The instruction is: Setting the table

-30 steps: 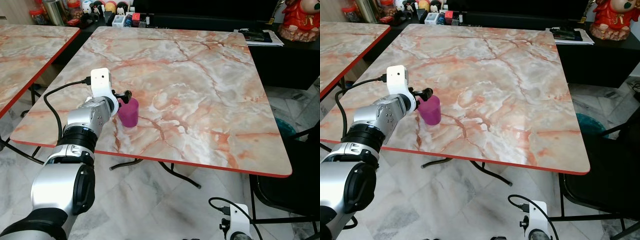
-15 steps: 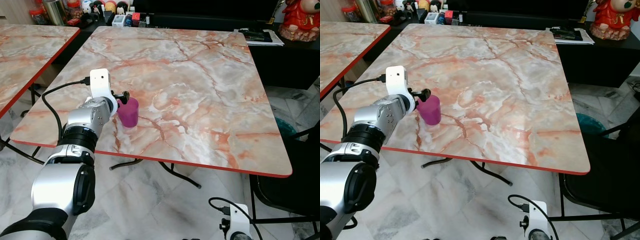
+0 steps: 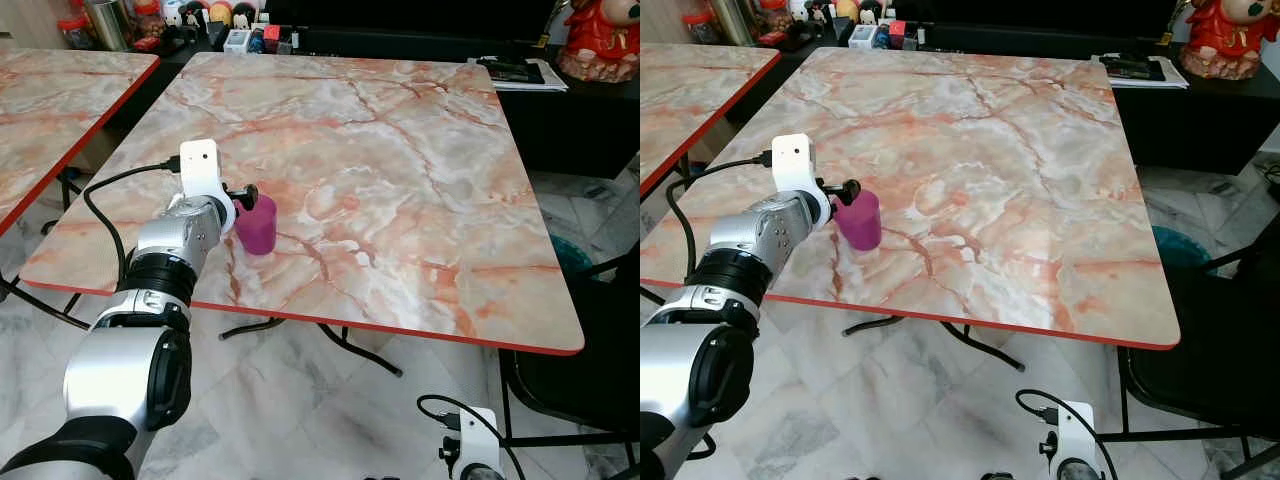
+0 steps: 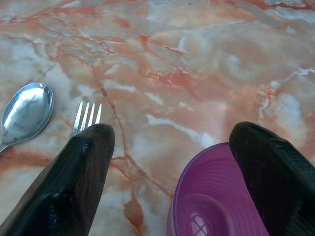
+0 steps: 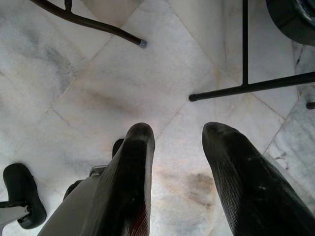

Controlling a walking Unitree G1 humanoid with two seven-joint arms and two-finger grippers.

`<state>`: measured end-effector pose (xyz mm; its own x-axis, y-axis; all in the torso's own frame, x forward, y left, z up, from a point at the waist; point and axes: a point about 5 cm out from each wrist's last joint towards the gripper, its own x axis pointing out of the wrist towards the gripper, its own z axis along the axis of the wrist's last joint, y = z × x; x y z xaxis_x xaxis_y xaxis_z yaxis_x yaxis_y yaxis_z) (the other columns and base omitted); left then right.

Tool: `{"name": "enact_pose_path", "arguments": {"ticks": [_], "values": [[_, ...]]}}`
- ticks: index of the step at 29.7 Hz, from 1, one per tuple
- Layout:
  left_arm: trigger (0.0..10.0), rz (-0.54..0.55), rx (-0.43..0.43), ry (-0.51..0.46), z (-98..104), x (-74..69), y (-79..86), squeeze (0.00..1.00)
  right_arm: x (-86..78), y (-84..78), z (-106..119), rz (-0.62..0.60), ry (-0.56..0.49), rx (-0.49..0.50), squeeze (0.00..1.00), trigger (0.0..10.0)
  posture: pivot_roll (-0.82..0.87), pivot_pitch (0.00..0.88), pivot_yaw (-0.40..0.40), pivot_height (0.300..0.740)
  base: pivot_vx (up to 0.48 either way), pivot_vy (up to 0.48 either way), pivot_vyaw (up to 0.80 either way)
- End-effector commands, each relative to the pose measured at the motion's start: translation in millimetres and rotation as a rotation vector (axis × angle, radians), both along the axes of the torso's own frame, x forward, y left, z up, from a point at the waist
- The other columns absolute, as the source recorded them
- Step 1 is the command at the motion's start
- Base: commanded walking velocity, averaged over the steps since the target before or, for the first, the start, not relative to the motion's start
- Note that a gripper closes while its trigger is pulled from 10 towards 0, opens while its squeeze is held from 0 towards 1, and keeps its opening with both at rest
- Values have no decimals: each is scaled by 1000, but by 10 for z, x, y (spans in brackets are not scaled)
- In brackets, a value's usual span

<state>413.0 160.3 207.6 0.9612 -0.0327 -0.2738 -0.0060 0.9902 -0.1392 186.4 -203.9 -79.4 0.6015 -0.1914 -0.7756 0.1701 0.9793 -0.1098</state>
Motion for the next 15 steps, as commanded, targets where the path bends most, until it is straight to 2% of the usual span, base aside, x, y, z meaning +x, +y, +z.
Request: {"name": "enact_pose_path", "arguments": {"ticks": [1,6,10,12,13,15], "values": [[9255,12,2,76,-205,-44,11,0,-68,2,-35,-6,25,5,0,10000,-76,128,7,740,0,0,0],[8667,17,-4,86,-244,-52,9,0,-69,3,-36,-3,26,4,0,10000,-76,127,7,740,0,0,0],[8627,30,-17,68,-209,-42,22,0,-70,4,-37,-1,27,4,0,10000,-76,128,7,740,0,0,0],[8784,32,-20,57,-183,-36,24,0,-71,4,-37,-1,27,4,0,10000,-76,129,6,740,0,0,0],[9765,35,-29,37,-148,-27,26,0,-72,5,-38,-1,26,4,0,10000,-76,129,6,740,0,0,0],[10000,47,-42,-8,-48,-7,36,0,-76,6,-39,-1,26,3,0,10000,-75,130,8,740,0,0,0]]}}
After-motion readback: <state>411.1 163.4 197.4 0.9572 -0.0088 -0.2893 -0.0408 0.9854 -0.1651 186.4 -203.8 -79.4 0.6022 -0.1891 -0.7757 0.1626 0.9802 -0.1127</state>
